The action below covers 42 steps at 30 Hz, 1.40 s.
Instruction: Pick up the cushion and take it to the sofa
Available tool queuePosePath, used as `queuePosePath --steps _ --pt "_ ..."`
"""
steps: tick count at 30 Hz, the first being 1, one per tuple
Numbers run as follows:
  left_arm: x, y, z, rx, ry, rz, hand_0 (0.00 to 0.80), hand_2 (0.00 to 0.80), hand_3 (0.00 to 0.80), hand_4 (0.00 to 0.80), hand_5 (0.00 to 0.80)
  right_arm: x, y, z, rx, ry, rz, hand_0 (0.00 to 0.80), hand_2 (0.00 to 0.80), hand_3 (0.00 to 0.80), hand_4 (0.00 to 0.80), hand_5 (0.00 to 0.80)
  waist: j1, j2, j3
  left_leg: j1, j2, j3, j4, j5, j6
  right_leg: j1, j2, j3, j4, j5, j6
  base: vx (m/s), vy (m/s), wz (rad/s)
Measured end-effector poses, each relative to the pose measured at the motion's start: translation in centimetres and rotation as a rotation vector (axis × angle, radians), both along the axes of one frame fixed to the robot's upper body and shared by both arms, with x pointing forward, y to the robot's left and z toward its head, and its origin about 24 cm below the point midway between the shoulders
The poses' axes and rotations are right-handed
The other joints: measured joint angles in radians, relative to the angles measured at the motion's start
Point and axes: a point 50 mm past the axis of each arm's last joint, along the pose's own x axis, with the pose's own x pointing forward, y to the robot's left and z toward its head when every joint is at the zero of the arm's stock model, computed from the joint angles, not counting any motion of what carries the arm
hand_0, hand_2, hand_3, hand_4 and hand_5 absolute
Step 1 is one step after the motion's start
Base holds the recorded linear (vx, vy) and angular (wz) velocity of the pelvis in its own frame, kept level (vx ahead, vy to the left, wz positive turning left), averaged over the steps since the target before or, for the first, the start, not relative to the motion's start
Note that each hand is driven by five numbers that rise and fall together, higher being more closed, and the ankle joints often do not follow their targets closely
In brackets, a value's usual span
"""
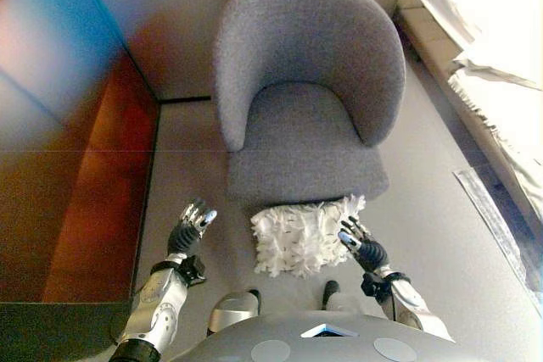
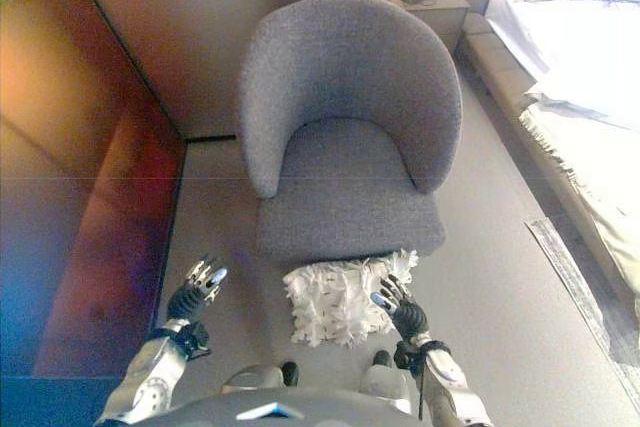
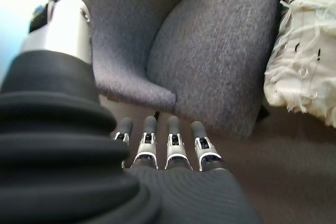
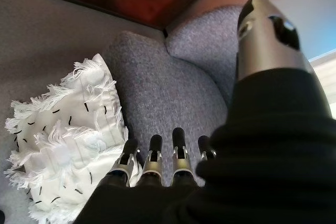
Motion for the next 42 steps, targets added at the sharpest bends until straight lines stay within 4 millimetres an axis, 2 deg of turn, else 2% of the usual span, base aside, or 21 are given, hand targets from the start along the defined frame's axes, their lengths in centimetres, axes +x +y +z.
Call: queuePosePath --steps 2,3,6,10,12,16,18,25,26,27,28,30,31,32,33,34,35,36,37,39,42 --pt "-0.1 0.2 -0.4 0.003 0.019 0.020 0.000 0.000 0.000 0.000 0.000 0.3 -0.5 -0.1 -0.045 0.006 0.005 0.000 0.000 0.000 0.000 0.000 -0.006 0.004 0.012 -0.023 0.014 0.008 0.045 -0.014 -0.009 0.012 0.010 -0.011 0.016 -0.019 -0.012 0.050 -0.021 0.37" --pt "0.0 0.0 -0.7 -0.002 0.029 0.019 0.000 0.000 0.000 0.000 0.000 0.3 -1.2 -0.2 -0.081 0.013 0.002 0.000 0.000 0.000 0.000 0.000 -0.026 0.007 0.014 -0.050 0.025 0.042 0.063 -0.014 -0.010 0.015 0.007 -0.035 0.020 -0.027 -0.016 0.011 0.102 0.76" --pt "0.5 -0.9 -1.0 -0.020 0.032 -0.034 0.000 0.000 0.000 0.000 0.000 0.1 -3.5 -0.6 -0.159 0.042 -0.050 0.000 0.000 0.000 0.000 0.000 -0.019 0.017 0.036 -0.085 0.040 0.091 0.069 -0.007 -0.002 -0.018 -0.012 -0.059 0.066 -0.054 -0.010 -0.027 0.141 0.48" --pt "2.2 -2.0 -0.6 -0.051 -0.019 -0.113 0.000 0.000 0.000 0.000 0.000 0.9 -4.5 -0.8 -0.213 0.041 -0.116 0.000 0.000 0.000 0.000 0.000 -0.015 0.039 0.069 -0.167 0.036 0.101 0.083 0.034 -0.002 -0.070 -0.040 -0.103 0.076 -0.046 -0.001 0.041 0.097 0.49" --pt "2.2 -1.8 -0.7 -0.029 -0.005 -0.136 0.000 0.000 0.000 0.000 0.000 1.6 -3.9 -0.6 -0.197 0.024 -0.154 0.000 0.000 0.000 0.000 0.000 0.013 0.033 0.073 -0.166 0.033 0.117 0.066 0.045 -0.003 -0.079 -0.049 -0.103 0.070 -0.036 -0.004 0.115 0.105 -0.01" --pt "1.9 -1.5 -1.2 -0.020 0.023 -0.153 0.000 0.000 0.000 0.000 0.000 3.0 -2.3 0.0 -0.144 -0.033 -0.156 0.000 0.000 0.000 0.000 0.000 0.012 0.026 0.073 -0.128 0.030 0.157 0.023 0.053 0.003 -0.063 -0.060 -0.105 0.034 -0.018 0.001 0.073 0.063 -0.22" --pt "1.8 -1.5 -1.3 -0.025 0.025 -0.158 0.000 0.000 0.000 0.000 0.000 3.0 -1.7 -0.1 -0.134 -0.034 -0.146 0.000 0.000 0.000 0.000 0.000 0.009 0.021 0.065 -0.117 0.031 0.174 0.010 0.056 0.002 -0.053 -0.059 -0.105 0.004 -0.001 0.007 0.037 0.004 -0.26" --pt "2.7 -2.3 -0.9 -0.046 -0.015 -0.203 0.000 0.000 0.000 0.000 0.000 2.6 -1.6 -0.4 -0.138 -0.019 -0.135 0.000 0.000 0.000 0.000 0.000 0.022 0.007 0.056 -0.114 0.042 0.179 0.007 0.053 0.000 -0.061 -0.058 -0.102 0.011 -0.002 0.000 0.047 -0.126 -0.07" --pt "3.0 -2.2 -0.9 -0.034 -0.018 -0.211 0.000 0.000 0.000 0.000 0.000 2.5 -1.5 -0.4 -0.136 -0.017 -0.127 0.000 0.000 0.000 0.000 0.000 0.034 0.012 0.059 -0.113 0.059 0.197 0.007 0.053 -0.001 -0.072 -0.071 -0.100 0.050 -0.033 -0.030 0.029 -0.375 -0.04" --pt "3.3 -2.3 -0.8 -0.033 -0.022 -0.211 0.000 0.000 0.000 0.000 0.000 2.6 -1.5 -0.3 -0.140 -0.022 -0.118 0.000 0.000 0.000 0.000 0.000 0.038 0.021 0.059 -0.115 0.079 0.227 0.013 0.056 -0.007 -0.084 -0.107 -0.099 0.111 -0.053 -0.029 0.035 -0.445 0.10" --pt "3.3 -2.3 -0.8 -0.030 -0.022 -0.214 0.000 0.000 0.000 0.000 0.000 2.7 -1.4 -0.3 -0.144 -0.025 -0.110 0.000 0.000 0.000 0.000 0.000 0.039 0.022 0.053 -0.120 0.086 0.230 0.017 0.054 -0.008 -0.085 -0.157 -0.097 0.142 -0.058 0.008 0.042 -0.503 0.13" --pt "3.0 -1.4 -0.9 0.000 -0.003 -0.210 0.000 0.000 0.000 0.000 0.000 3.0 -0.8 -0.5 -0.138 -0.022 -0.086 0.000 0.000 0.000 0.000 0.000 0.049 0.002 0.041 -0.134 0.098 0.232 0.022 0.055 -0.037 -0.069 -0.254 -0.067 0.087 -0.039 0.056 0.060 -0.559 -0.04" --pt "3.0 -0.8 -0.9 0.023 0.006 -0.205 0.000 0.000 0.000 0.000 0.000 3.0 -0.4 -0.5 -0.130 -0.022 -0.077 0.000 0.000 0.000 0.000 0.000 0.050 -0.020 0.040 -0.141 0.112 0.225 0.040 0.052 -0.061 -0.050 -0.268 -0.052 0.027 -0.013 0.074 0.079 -0.575 -0.17" --pt "3.1 0.2 -0.7 0.049 0.009 -0.195 0.000 0.000 0.000 0.000 0.000 3.5 0.2 -0.5 -0.116 -0.028 -0.066 0.000 0.000 0.000 0.000 0.000 0.051 -0.032 0.048 -0.154 0.140 0.198 0.067 0.047 -0.097 -0.036 -0.267 -0.050 -0.009 0.013 0.074 0.077 -0.511 -0.18" --pt "3.3 1.1 -0.3 0.073 0.004 -0.182 0.000 0.000 0.000 0.000 0.000 4.1 0.9 -0.2 -0.098 -0.043 -0.056 0.000 0.000 0.000 0.000 0.000 0.056 -0.050 0.056 -0.162 0.164 0.192 0.089 0.041 -0.128 -0.026 -0.260 -0.051 -0.010 0.036 0.054 0.082 -0.441 -0.12" --pt "3.5 2.1 0.1 0.098 -0.003 -0.161 0.000 0.000 0.000 0.000 0.000 4.1 1.5 -0.2 -0.083 -0.044 -0.037 0.000 0.000 0.000 0.000 0.000 0.057 -0.073 0.065 -0.164 0.189 0.181 0.115 0.036 -0.161 -0.011 -0.241 -0.059 -0.009 0.016 0.134 0.081 -0.332 -0.19" --pt "3.4 1.7 -0.4 0.075 0.004 -0.126 0.000 0.000 0.000 0.000 0.000 4.0 0.9 -0.3 -0.105 -0.029 -0.019 0.000 0.000 0.000 0.000 0.000 0.058 -0.023 0.072 -0.165 0.261 0.152 0.127 0.036 -0.173 -0.009 -0.173 -0.074 0.002 0.007 0.124 0.091 -0.268 -0.16" --pt "3.0 1.1 -0.8 0.052 0.014 -0.123 0.000 0.000 0.000 0.000 0.000 4.2 0.1 0.1 -0.132 -0.041 -0.007 0.000 0.000 0.000 0.000 0.000 0.055 0.004 0.073 -0.170 0.303 0.118 0.113 0.046 -0.156 -0.021 -0.124 -0.076 0.022 -0.007 0.118 0.097 -0.158 -0.18" --pt "2.6 0.3 -1.2 0.027 0.023 -0.117 0.000 0.000 0.000 0.000 0.000 4.2 -0.9 0.3 -0.175 -0.037 0.015 0.000 0.000 0.000 0.000 0.000 0.041 0.019 0.075 -0.162 0.316 0.107 0.090 0.070 -0.119 -0.037 -0.107 -0.074 0.053 -0.025 0.103 0.109 -0.083 -0.04" --pt "1.9 -1.0 -1.9 -0.016 0.041 -0.115 0.000 0.000 0.000 0.000 0.000 3.7 -2.6 0.4 -0.253 -0.014 0.047 0.000 0.000 0.000 0.000 0.000 0.012 0.023 0.080 -0.150 0.317 0.116 0.069 0.106 -0.076 -0.059 -0.108 -0.071 0.112 -0.060 0.092 0.086 -0.007 0.07" --pt "1.9 -2.3 -2.2 -0.064 0.040 -0.127 0.000 0.000 0.000 0.000 0.000 2.5 -5.0 0.1 -0.333 0.031 0.025 0.000 0.000 0.000 0.000 0.000 -0.005 0.026 0.084 -0.168 0.276 0.150 0.088 0.116 -0.072 -0.054 -0.149 -0.080 0.124 -0.064 0.104 -0.118 0.121 0.18"
